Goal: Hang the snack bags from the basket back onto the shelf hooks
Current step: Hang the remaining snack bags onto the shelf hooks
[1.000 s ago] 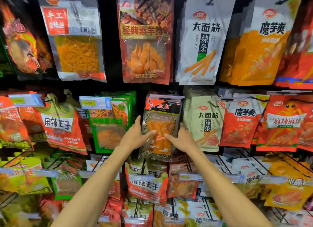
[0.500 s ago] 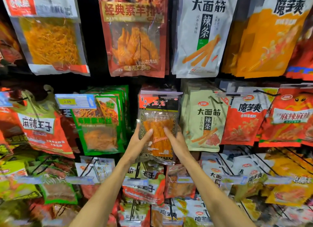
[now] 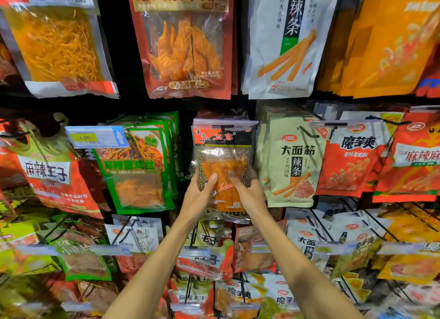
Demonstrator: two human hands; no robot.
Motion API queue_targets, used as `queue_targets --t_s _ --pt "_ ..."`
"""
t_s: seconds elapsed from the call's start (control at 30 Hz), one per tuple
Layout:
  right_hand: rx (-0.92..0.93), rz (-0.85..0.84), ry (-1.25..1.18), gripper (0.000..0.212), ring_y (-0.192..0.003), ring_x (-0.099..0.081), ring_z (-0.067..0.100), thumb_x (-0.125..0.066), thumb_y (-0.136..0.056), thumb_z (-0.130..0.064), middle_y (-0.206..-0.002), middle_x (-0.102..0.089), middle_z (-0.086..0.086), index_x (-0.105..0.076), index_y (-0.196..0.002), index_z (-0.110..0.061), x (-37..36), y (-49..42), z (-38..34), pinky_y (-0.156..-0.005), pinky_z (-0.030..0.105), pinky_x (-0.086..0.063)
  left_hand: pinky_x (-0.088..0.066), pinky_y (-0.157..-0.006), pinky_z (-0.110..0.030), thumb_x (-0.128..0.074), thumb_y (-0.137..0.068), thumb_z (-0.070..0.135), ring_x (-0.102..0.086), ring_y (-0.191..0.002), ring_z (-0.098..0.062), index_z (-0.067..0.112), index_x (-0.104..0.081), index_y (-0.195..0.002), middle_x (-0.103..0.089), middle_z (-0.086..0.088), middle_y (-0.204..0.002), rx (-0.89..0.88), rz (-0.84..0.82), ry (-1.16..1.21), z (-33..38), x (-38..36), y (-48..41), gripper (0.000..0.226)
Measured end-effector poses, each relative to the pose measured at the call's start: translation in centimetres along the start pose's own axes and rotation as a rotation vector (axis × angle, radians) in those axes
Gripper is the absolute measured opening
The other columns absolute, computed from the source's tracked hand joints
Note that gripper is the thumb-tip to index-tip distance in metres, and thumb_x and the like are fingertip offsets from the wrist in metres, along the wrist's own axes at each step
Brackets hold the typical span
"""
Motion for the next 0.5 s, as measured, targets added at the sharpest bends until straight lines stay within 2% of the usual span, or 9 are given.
queue_targets --t_s 0.13,0.2,0.27,0.3,0.4,0.5 --pt "-0.017 0.004 0.006 0.093 -0.134 -0.046 0.014 -0.066 -0.072 -0.073 -0.146 -0.049 -0.009 -0.034 -0.150 -0.032 -0.3 -0.6 0.0 -0.111 0.038 -0.039 -0.046 -0.105 -0.037 -0.056 -0.077 0.080 -0.052 -0.125 -0.007 0.040 -0.028 -0.152 -0.049 0.015 -0.143 0.023 0.043 -0.006 0.0 -0.2 -0.3 0.089" --pt "-0.009 0.000 0.010 0.091 -0.134 -0.046 0.015 -0.065 -0.076 -0.070 -0.146 -0.049 -0.008 -0.032 -0.151 -0.031 -0.4 -0.6 -0.1 -0.109 0.037 -0.040 -0.048 -0.098 -0.028 -0.056 -0.079 0.079 -0.053 -0.122 -0.005 0.039 -0.029 -0.151 -0.049 0.016 -0.142 0.032 0.056 -0.009 0.3 -0.3 -0.3 0.087" --pt "-0.007 0.000 0.016 0.087 -0.135 -0.045 0.016 -0.064 -0.080 -0.066 -0.147 -0.047 -0.008 -0.031 -0.152 -0.029 -0.2 -0.4 -0.3 -0.105 0.031 -0.039 -0.044 -0.083 -0.016 -0.057 -0.084 0.070 -0.051 -0.117 -0.002 0.034 -0.031 -0.151 -0.049 0.016 -0.137 0.033 0.066 -0.018 0.7 -0.2 0.0 0.080" --pt "-0.006 -0.004 0.025 0.085 -0.136 -0.044 0.016 -0.063 -0.082 -0.064 -0.147 -0.046 -0.008 -0.030 -0.152 -0.028 0.0 -0.3 -0.4 -0.103 0.029 -0.037 -0.043 -0.081 -0.015 -0.057 -0.085 0.069 -0.051 -0.116 -0.002 0.033 -0.033 -0.151 -0.050 0.016 -0.136 0.033 0.071 -0.009 1.0 -0.2 0.2 0.079" --pt "-0.015 -0.037 0.059 0.086 -0.136 -0.042 0.016 -0.060 -0.085 -0.063 -0.145 -0.045 -0.007 -0.026 -0.154 -0.025 0.2 -0.2 -0.7 -0.102 0.028 -0.036 -0.045 -0.087 -0.021 -0.059 -0.083 0.069 -0.053 -0.118 -0.004 0.032 -0.037 -0.148 -0.052 0.014 -0.137 0.032 0.076 -0.003 1.2 0.1 0.6 0.078" --pt "-0.033 -0.066 0.090 0.103 -0.138 -0.042 0.019 -0.059 -0.073 -0.079 -0.152 -0.042 -0.004 -0.024 -0.154 -0.027 0.3 0.0 -0.7 -0.111 0.040 -0.040 -0.043 -0.095 -0.027 -0.059 -0.082 0.069 -0.049 -0.124 -0.007 0.030 -0.033 -0.151 -0.048 0.013 -0.139 0.040 0.076 0.000 1.2 0.3 0.9 0.084"
Point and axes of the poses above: each hand's wrist, its own y-axis away from the middle knuckle, its own x-axis out of the back of the hand, z = x × y, the point moved 3 cm from there along -y, towards the middle knuckle
